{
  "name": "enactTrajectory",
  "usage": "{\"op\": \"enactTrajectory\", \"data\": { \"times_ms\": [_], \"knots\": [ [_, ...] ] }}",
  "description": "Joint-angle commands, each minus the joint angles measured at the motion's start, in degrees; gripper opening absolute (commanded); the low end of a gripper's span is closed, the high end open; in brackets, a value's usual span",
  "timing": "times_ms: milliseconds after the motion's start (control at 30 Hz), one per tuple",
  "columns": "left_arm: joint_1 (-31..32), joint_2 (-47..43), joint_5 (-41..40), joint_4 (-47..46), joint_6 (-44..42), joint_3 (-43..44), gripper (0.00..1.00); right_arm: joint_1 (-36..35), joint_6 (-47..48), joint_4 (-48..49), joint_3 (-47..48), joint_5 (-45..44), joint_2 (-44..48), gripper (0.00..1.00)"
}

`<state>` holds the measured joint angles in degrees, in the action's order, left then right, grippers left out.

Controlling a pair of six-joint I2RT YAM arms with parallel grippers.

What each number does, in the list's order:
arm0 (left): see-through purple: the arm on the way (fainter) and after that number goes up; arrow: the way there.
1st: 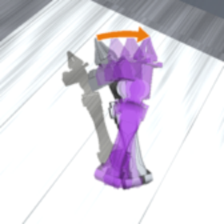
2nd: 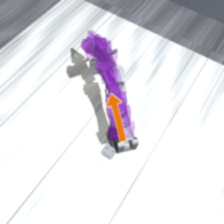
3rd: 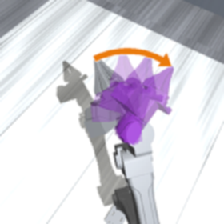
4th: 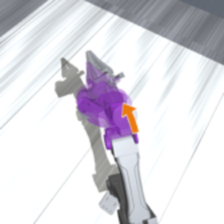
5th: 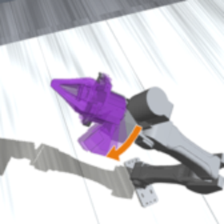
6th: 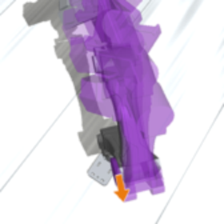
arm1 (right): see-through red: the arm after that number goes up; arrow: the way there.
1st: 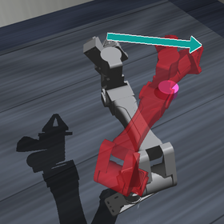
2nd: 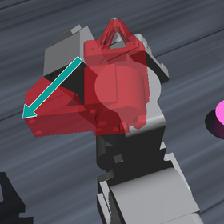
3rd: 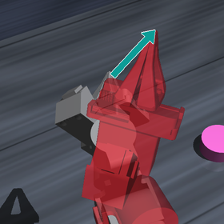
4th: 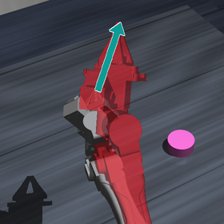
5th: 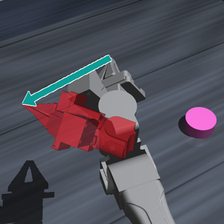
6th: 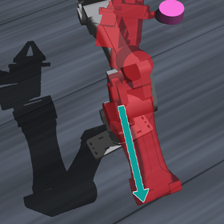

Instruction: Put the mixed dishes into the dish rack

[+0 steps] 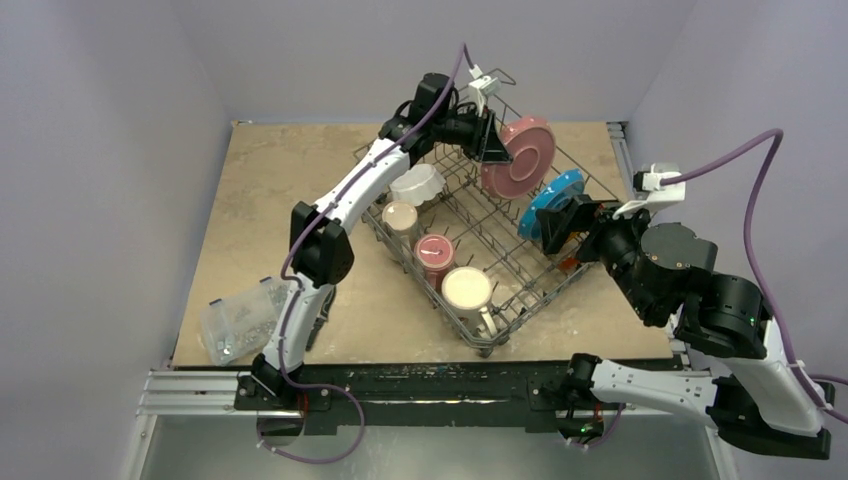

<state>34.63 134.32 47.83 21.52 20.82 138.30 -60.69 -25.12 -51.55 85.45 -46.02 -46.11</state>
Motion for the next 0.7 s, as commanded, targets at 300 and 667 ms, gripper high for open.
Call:
{"op": "enactTrajectory", "data": {
  "times_ms": [300,667],
  "knots": [
    [-0.14,2.61,2.17,-12.16,-4.05,2.95,0.00,0.14,-0.12,-1.15,0.48,-2.25,-1.43,0.98],
    [1.49,1.79,-3.25,-5.25,-13.22,1.06,0.22,0.15,-0.95,-1.62,0.53,-3.07,-1.36,0.98]
  ]
}}
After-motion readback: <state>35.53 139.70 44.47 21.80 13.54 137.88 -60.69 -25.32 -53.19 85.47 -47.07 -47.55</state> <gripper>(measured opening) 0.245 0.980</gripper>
